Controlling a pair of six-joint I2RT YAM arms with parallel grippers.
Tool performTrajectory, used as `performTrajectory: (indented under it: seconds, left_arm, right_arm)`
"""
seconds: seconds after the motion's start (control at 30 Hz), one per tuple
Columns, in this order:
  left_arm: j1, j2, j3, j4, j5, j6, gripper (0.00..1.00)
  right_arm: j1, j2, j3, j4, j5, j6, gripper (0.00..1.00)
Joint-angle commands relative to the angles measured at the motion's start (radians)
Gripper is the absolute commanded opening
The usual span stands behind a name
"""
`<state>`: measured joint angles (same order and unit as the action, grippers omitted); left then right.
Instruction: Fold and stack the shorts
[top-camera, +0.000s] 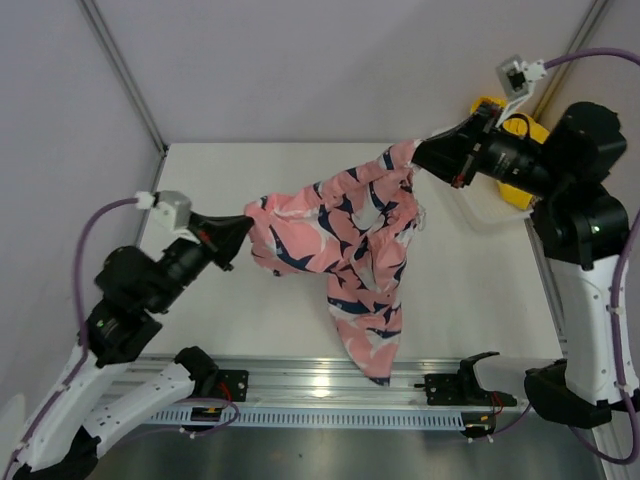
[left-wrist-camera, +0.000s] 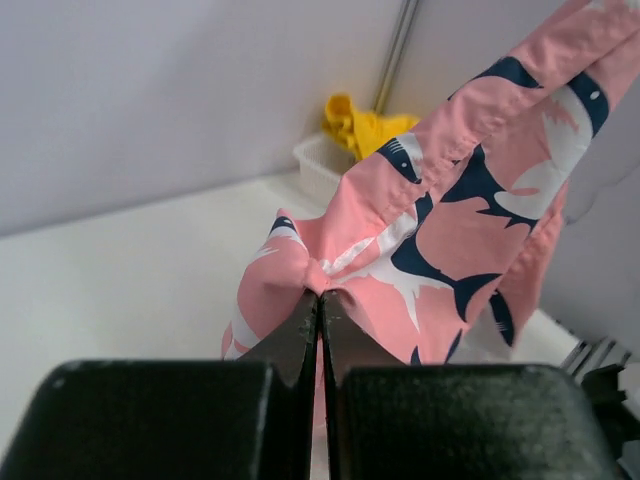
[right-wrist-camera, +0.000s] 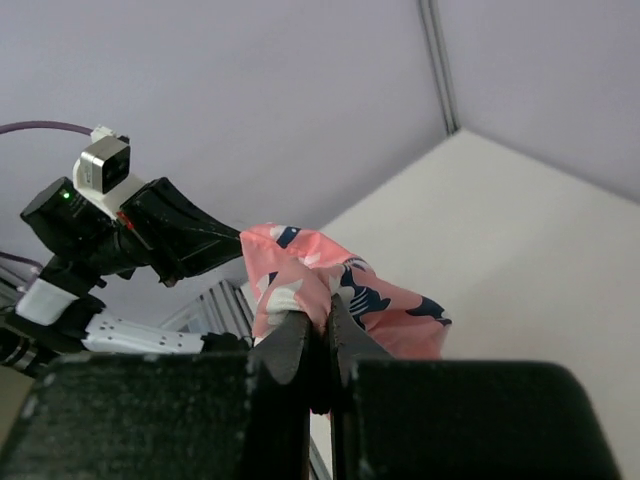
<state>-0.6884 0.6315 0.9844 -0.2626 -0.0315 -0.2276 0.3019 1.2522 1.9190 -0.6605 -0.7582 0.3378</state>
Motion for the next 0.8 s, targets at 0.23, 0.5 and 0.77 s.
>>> performTrajectory:
  seconds: [0.23, 0.5, 0.77]
  left_arm:
    - [-0.003, -0.177, 0.273, -0.277, 0.024, 0.008, 0.0]
    - [-0.003, -0.161, 0.462, -0.334, 0.004, 0.057, 0.0]
    - [-0.003, 0.014, 0.467, -0.362, -0.105, 0.002, 0.0]
  right_arm:
    - [-0.001, -0.234, 0.136, 0.147, -0.075, 0.21, 0.0]
    - [-0.084, -0.257, 0.258, 0.088, -0.079, 0.234, 0.0]
    - [-0.129, -0.137, 0.089, 0.125, -0.086, 0.268, 0.0]
